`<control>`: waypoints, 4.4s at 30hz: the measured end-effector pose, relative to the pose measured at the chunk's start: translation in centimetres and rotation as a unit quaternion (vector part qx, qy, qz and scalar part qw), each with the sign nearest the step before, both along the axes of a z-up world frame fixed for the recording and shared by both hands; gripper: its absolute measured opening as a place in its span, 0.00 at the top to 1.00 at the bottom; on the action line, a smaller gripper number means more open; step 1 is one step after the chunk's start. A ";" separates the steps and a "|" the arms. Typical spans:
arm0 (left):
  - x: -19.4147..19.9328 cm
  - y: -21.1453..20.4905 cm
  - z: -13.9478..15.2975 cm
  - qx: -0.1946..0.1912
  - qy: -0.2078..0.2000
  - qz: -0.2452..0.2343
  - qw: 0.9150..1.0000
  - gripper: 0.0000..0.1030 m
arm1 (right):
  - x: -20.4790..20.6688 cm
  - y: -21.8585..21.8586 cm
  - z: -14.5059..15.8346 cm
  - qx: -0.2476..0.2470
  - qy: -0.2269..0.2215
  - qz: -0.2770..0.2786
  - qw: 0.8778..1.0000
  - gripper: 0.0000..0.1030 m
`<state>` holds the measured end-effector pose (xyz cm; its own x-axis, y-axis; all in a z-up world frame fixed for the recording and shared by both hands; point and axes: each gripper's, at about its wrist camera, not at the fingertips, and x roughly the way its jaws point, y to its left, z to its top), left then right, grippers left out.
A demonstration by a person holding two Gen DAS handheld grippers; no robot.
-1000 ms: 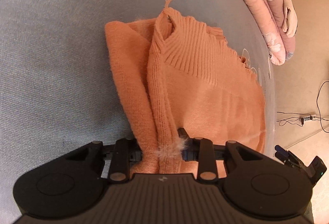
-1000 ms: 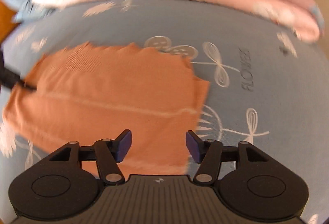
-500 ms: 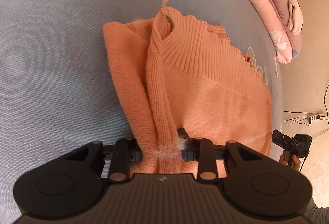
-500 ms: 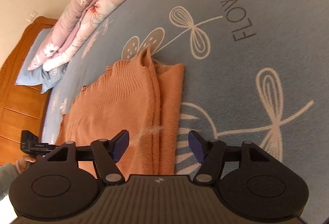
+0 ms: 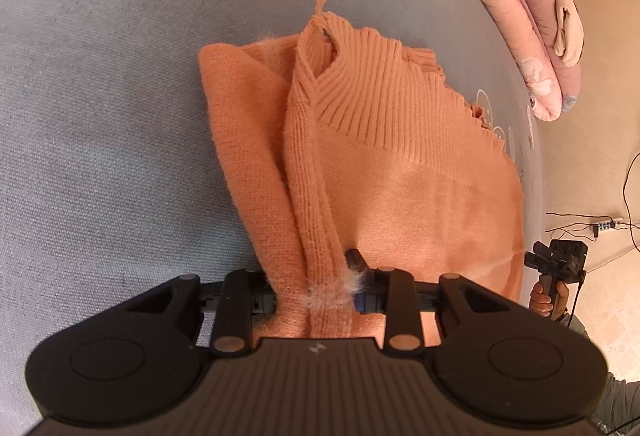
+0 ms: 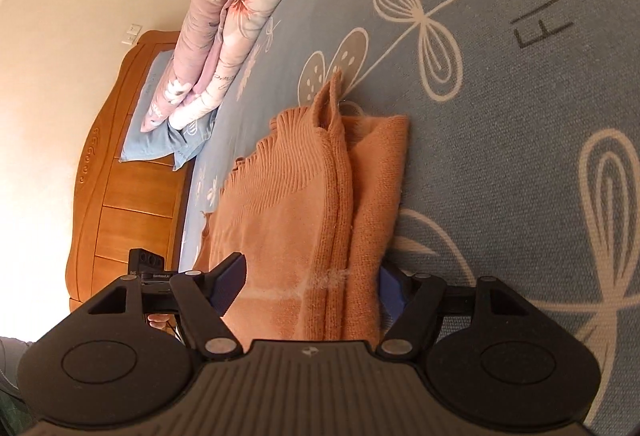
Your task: Fold clothes
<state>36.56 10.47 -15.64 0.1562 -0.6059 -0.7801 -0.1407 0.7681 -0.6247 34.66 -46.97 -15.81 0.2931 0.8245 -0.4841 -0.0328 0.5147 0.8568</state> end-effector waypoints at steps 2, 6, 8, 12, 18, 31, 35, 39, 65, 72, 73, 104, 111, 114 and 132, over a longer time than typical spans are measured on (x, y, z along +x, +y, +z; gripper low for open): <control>0.2 -0.1 -0.1 -0.004 0.000 0.004 1.000 0.69 | 0.3 0.5 0.3 -0.014 -0.002 0.005 1.000 0.29; 0.7 -0.5 -0.3 -0.009 0.000 0.006 1.000 0.69 | 0.0 1.1 0.7 -0.034 -0.011 -0.005 0.999 0.29; 0.9 -0.7 -0.4 -0.011 0.001 0.007 1.000 0.69 | -0.1 1.1 0.8 -0.038 -0.011 -0.007 0.999 0.29; 1.7 -1.5 -0.3 -0.008 0.003 0.003 1.000 0.69 | -0.7 0.2 0.6 -0.036 -0.006 -0.008 0.999 0.36; 2.2 -1.7 -0.8 -0.025 -0.003 0.005 1.000 0.69 | -1.0 0.9 0.8 -0.057 -0.007 -0.027 0.998 0.28; 1.4 -0.7 -0.6 -0.015 -0.018 0.009 1.000 0.69 | -1.5 4.8 3.9 -0.239 0.010 -0.036 0.970 0.74; 0.4 0.6 -0.7 -0.018 -0.017 0.012 1.000 0.69 | -2.9 9.0 6.6 -0.353 -0.066 0.000 0.933 0.76; 0.1 1.0 -0.7 -0.017 -0.018 0.012 1.000 0.69 | -4.8 13.6 8.0 -0.460 -0.156 0.068 0.871 0.77; -2.2 4.1 -1.5 -0.041 -0.018 0.029 0.999 0.69 | -2.9 4.3 1.5 -0.126 -0.038 -0.041 0.991 0.39; -2.0 3.6 -1.1 -0.042 -0.026 0.017 0.999 0.63 | -1.7 3.5 0.2 -0.124 0.015 -0.066 0.990 0.69; -2.0 3.3 -0.9 -0.030 -0.029 0.010 0.999 0.66 | -1.7 3.8 0.3 -0.136 0.016 -0.065 0.988 0.71; -3.9 -0.3 7.3 0.102 -0.078 0.009 0.992 0.82 | -3.2 13.8 11.7 -0.374 -0.039 -0.035 0.926 0.78; -4.7 0.1 9.8 0.070 -0.105 0.006 0.992 0.83 | -3.4 16.5 15.7 -0.381 -0.065 -0.027 0.922 0.79; -5.3 0.5 11.1 0.062 -0.119 0.007 0.991 0.83 | -3.5 17.8 17.3 -0.374 -0.077 -0.019 0.924 0.79; -13.6 16.0 16.5 0.084 -0.141 0.121 0.979 0.83 | -0.9 36.2 20.8 -0.339 -0.130 0.124 0.924 0.80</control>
<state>22.92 26.49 0.88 0.5035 -0.3911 -0.7704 -0.1715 0.8287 -0.5328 33.75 -10.74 5.01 0.3146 0.4159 -0.8533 -0.3818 0.8784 0.2874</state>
